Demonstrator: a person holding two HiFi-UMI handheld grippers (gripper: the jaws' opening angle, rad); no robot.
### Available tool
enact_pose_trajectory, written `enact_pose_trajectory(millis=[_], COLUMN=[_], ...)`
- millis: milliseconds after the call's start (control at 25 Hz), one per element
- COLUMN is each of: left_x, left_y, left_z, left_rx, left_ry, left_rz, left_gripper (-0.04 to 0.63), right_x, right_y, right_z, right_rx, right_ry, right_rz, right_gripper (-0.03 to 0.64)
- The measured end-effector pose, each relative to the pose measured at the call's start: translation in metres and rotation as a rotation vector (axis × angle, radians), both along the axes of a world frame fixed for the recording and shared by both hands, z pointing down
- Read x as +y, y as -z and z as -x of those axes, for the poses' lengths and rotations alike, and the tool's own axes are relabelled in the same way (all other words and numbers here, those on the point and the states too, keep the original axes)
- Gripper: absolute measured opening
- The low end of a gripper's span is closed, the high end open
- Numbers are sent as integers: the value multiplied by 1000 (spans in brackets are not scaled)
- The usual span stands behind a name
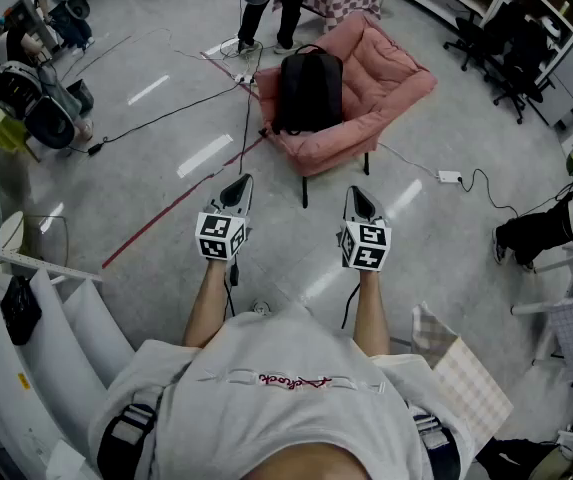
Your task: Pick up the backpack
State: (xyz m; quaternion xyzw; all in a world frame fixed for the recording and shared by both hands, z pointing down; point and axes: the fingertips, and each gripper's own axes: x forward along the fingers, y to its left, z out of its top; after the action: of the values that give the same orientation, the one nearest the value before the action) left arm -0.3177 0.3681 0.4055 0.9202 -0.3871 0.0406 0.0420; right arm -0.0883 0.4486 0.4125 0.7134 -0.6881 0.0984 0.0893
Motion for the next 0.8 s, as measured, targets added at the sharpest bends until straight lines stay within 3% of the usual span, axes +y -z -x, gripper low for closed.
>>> enact_pose_trajectory(millis=[800], left_x=[-34], left_y=[1], left_z=[11], left_rx=[11], left_ry=[-94], left_rz=[-17], left_gripper=[9], right_x=[-34], right_y=[-6], right_z=[42], right_rx=[17], right_ry=[-27], right_rz=[13], right_gripper=[18])
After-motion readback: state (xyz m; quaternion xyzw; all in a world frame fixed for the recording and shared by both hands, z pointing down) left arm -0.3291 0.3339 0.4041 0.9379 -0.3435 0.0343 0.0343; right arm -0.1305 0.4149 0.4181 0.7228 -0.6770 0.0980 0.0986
